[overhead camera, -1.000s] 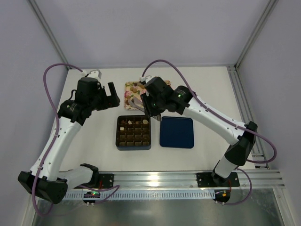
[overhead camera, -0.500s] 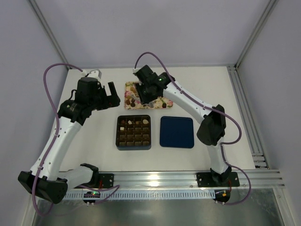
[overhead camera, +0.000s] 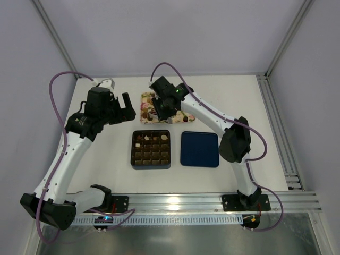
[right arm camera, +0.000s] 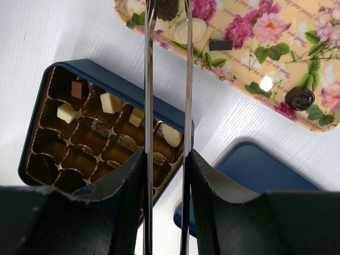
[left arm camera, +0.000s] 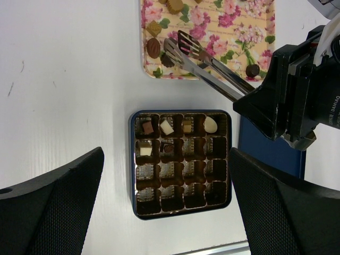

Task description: Pack the chocolate

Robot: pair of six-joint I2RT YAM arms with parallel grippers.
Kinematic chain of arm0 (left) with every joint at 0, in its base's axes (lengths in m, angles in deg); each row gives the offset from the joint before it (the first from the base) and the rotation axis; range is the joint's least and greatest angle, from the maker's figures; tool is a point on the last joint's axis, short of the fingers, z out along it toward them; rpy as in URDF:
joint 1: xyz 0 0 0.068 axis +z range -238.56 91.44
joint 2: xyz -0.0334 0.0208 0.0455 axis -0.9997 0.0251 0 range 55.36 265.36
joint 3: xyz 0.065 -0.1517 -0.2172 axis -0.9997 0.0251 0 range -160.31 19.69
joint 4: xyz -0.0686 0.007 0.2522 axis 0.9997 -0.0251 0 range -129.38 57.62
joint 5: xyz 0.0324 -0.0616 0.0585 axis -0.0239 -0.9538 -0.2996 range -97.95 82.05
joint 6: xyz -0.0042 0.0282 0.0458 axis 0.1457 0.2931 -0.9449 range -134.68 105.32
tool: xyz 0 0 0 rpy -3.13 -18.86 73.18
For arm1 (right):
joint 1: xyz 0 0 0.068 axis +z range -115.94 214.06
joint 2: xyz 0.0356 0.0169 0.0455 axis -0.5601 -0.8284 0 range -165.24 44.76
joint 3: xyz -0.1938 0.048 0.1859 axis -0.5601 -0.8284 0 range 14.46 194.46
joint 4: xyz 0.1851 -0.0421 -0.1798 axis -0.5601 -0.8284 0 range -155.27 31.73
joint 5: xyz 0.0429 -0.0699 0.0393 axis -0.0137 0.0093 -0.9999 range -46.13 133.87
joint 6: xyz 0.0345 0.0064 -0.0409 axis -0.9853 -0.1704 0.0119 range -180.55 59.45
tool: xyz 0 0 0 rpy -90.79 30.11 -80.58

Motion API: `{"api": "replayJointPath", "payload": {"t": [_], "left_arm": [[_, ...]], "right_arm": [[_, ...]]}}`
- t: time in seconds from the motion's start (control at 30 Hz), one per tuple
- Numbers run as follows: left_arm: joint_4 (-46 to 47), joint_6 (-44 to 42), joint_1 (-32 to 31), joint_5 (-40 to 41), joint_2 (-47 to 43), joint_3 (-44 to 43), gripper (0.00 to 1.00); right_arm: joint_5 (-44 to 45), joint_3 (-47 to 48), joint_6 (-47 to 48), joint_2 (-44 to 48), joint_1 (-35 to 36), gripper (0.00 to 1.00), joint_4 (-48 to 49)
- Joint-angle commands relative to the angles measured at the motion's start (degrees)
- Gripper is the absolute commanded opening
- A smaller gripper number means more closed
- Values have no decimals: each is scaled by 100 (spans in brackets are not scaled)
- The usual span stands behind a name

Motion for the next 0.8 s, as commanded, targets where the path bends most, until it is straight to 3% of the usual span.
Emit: {"api": "replayJointPath", "payload": {"t": [0.0,0.77], "left_arm": [[108,-59,42,1,-37,-40,97],[187,-103,77,-25,60,-5,97]], "right_arm": [[-122,258,-49,-52,-15,40,140],[-245,583,-163,-509,-217,37,228]]}}
